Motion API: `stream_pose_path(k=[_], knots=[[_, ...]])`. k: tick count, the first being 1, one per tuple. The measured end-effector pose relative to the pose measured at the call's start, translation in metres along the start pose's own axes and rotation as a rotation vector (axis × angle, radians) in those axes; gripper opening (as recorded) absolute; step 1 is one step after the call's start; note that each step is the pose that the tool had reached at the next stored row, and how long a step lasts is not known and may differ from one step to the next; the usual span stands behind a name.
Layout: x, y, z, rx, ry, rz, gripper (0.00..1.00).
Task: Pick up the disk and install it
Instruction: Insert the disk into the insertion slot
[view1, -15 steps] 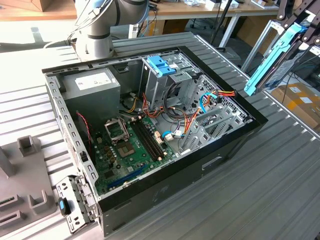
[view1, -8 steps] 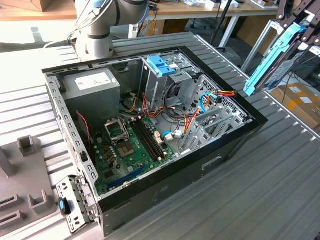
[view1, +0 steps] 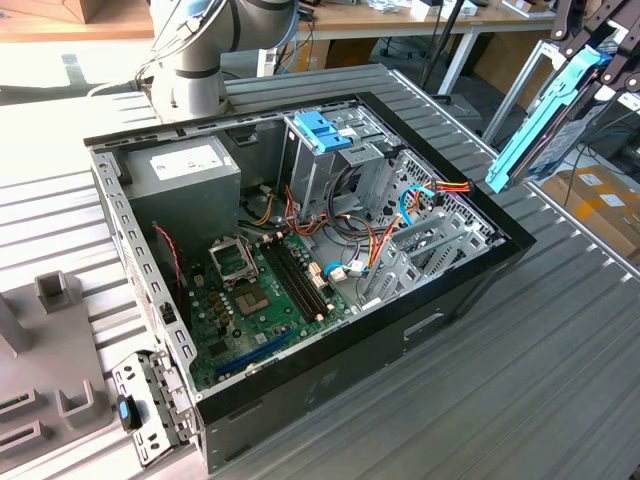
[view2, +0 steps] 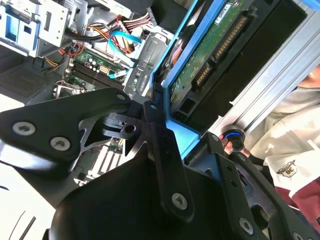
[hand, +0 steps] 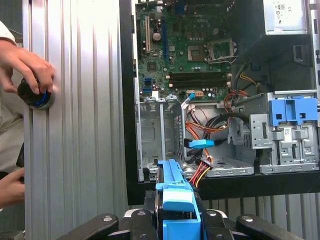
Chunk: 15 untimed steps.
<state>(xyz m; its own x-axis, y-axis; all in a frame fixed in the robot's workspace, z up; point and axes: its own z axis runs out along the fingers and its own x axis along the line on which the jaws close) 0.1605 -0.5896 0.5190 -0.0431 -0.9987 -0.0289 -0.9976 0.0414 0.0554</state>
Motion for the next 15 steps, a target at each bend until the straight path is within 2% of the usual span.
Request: stream_pose_path(k=[15], knots=[[0.0003, 0.0073, 0.0005, 0.0000, 0.0000, 0.000, 0.37]])
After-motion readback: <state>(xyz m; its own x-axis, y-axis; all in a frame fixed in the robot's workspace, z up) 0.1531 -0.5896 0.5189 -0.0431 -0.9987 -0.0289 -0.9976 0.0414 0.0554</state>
